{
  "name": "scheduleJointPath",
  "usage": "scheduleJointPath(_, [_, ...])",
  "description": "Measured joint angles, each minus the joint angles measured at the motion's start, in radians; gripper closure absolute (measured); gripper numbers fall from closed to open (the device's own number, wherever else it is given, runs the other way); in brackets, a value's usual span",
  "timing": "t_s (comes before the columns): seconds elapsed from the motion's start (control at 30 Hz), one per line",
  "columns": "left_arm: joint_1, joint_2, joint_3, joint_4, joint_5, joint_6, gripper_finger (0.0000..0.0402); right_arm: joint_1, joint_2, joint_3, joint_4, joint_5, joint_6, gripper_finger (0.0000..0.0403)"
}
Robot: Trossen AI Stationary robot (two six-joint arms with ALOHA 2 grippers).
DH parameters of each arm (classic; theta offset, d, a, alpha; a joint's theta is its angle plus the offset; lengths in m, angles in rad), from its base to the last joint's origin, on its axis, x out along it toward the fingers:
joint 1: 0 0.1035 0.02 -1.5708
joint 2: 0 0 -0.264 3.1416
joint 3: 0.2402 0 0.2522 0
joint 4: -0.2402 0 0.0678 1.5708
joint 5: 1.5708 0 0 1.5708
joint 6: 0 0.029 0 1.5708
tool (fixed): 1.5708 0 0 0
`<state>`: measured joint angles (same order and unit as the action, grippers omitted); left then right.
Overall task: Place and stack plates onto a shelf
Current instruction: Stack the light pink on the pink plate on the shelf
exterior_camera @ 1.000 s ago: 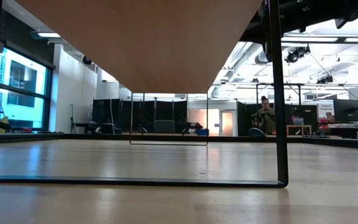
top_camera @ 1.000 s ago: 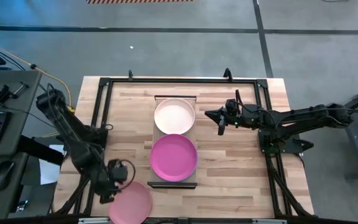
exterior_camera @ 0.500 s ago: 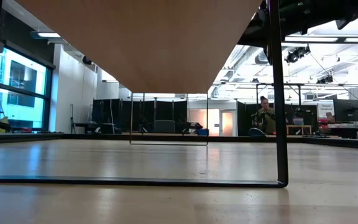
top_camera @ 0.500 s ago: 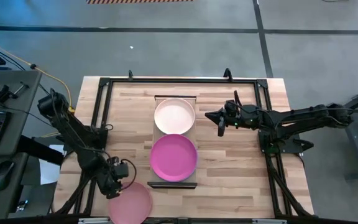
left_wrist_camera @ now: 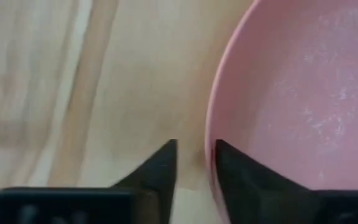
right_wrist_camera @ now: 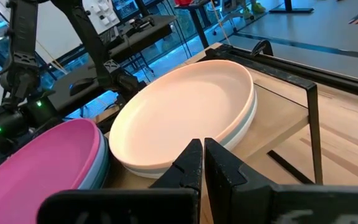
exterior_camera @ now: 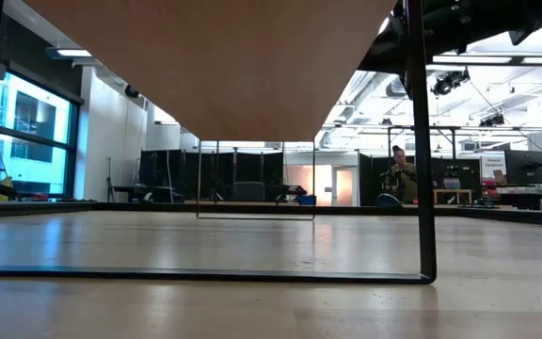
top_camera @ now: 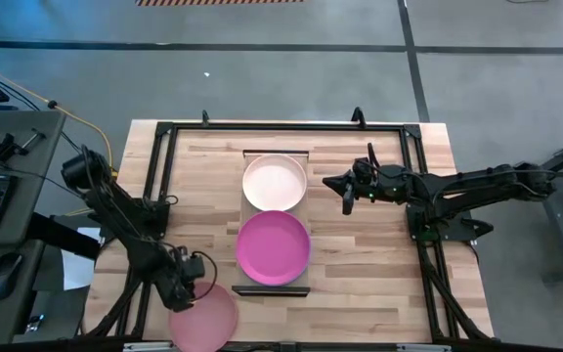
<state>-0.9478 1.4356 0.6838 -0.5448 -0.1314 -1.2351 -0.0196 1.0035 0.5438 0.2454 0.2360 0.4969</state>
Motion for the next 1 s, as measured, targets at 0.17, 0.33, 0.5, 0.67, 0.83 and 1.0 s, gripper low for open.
scheduleJointPath(0.17, [0.000,-0.048,0.000,-0.083,-0.016,-0.020,0.0391,0.000,0.000,0.000,-0.002,0.000,0.000,0.0403])
scheduleJointPath(0.33, [0.005,-0.142,0.000,-0.212,-0.046,-0.075,0.0398,0.000,0.000,0.000,-0.008,0.000,0.000,0.0403])
scheduleJointPath(0.5, [0.010,-0.300,0.000,-0.335,-0.093,-0.133,0.0399,0.000,0.000,0.000,-0.019,0.000,0.000,0.0403])
scheduleJointPath(0.67, [0.019,-0.476,0.021,-0.441,-0.089,-0.172,0.0400,0.000,0.000,0.000,-0.024,0.000,0.000,0.0403])
scheduleJointPath(0.83, [0.019,-0.611,0.130,-0.542,0.009,-0.177,0.0400,0.000,0.000,0.000,-0.024,0.000,0.000,0.0403])
scheduleJointPath(1.0, [0.019,-0.698,0.300,-0.549,-0.008,-0.129,0.0401,0.000,0.000,0.000,-0.025,0.000,-0.005,0.0403])
